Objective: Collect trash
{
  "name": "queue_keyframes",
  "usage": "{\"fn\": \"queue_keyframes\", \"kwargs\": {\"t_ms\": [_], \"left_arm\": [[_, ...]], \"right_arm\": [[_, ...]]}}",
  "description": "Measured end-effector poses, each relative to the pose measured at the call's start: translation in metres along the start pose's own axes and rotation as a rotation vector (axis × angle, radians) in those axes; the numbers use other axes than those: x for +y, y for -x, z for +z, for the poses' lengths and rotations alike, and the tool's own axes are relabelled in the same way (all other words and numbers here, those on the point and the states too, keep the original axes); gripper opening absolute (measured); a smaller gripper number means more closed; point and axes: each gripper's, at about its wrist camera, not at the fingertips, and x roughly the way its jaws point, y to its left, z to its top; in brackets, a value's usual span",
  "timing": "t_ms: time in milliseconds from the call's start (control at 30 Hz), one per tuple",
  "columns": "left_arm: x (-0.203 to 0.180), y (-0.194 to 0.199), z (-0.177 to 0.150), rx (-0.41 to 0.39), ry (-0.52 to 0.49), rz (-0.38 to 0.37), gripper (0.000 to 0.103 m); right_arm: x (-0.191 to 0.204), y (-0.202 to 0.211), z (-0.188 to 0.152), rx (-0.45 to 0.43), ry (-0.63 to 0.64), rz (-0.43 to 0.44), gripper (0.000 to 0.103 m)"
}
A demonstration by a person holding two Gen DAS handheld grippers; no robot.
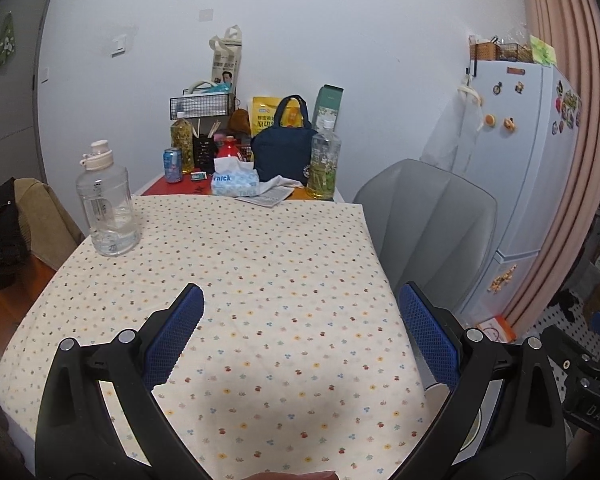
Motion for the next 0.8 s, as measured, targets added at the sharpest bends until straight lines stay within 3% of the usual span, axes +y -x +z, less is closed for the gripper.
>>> {"fn": "queue_keyframes", "kwargs": {"t_ms": [333, 800], "left_arm": [[0.001, 0.013, -0.008, 0.0, -0.012, 0.009, 0.097], [0.005, 0.008, -0.023, 0.019, -0.013, 0.039, 0.097]], "right_arm": [[0.001, 0.013, -0.009, -0.014, 0.003, 0.003, 0.095], [0.0, 0.0, -0.021, 0.016, 0.011, 0.022, 0.095]]}}
